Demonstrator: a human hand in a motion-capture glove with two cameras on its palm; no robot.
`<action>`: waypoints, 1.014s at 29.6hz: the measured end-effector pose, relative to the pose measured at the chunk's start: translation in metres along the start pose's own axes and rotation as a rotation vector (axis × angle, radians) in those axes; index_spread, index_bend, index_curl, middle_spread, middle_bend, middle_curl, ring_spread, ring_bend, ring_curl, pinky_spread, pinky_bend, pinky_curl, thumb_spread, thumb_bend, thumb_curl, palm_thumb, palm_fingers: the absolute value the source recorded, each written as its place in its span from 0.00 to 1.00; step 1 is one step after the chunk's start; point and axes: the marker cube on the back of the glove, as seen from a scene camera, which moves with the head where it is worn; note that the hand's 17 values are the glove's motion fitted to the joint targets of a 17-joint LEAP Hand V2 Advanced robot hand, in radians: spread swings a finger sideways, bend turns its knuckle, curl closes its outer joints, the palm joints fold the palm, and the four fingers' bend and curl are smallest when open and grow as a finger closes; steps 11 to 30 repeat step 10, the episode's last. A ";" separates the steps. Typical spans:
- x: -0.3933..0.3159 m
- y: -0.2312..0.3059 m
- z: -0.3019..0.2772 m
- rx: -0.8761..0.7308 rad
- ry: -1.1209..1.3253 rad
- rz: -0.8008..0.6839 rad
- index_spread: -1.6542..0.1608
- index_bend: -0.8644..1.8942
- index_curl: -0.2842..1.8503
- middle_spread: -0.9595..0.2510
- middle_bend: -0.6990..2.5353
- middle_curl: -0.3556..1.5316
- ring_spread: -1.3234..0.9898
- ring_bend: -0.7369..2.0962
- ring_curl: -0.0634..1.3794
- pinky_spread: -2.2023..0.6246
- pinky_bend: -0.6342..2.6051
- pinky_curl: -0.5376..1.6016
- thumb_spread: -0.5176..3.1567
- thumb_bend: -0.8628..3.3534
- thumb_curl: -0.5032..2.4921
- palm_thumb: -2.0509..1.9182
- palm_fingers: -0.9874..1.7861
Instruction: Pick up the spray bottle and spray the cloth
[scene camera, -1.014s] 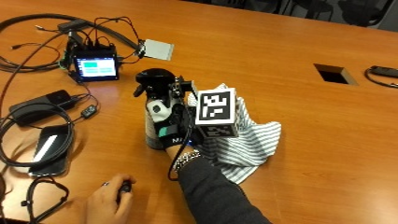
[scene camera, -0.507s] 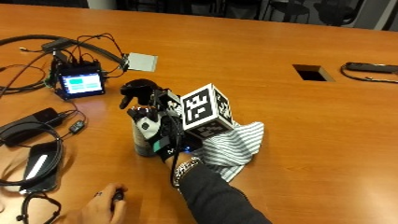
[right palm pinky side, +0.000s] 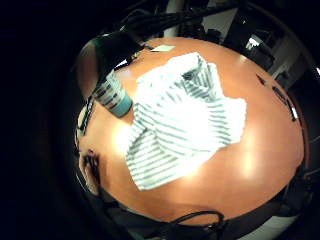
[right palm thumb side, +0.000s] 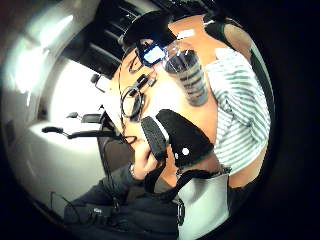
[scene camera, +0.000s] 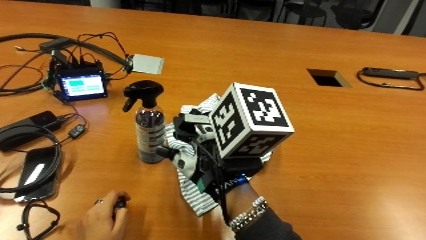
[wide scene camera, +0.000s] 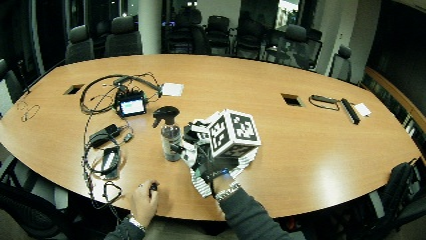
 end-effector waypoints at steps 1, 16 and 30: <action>0.000 0.007 -0.003 -0.024 0.026 -0.013 0.72 0.40 0.28 0.76 0.27 0.41 0.56 0.37 0.28 0.86 0.28 0.41 0.45 0.19 0.30 0.64 0.56; 0.005 0.049 -0.007 -0.228 0.121 -0.046 0.70 0.39 0.30 0.75 0.26 0.38 0.57 0.35 0.27 0.87 0.26 0.40 0.45 0.20 0.29 0.63 0.54; 0.005 0.049 -0.007 -0.228 0.121 -0.046 0.70 0.39 0.30 0.75 0.26 0.38 0.57 0.35 0.27 0.87 0.26 0.40 0.45 0.20 0.29 0.63 0.54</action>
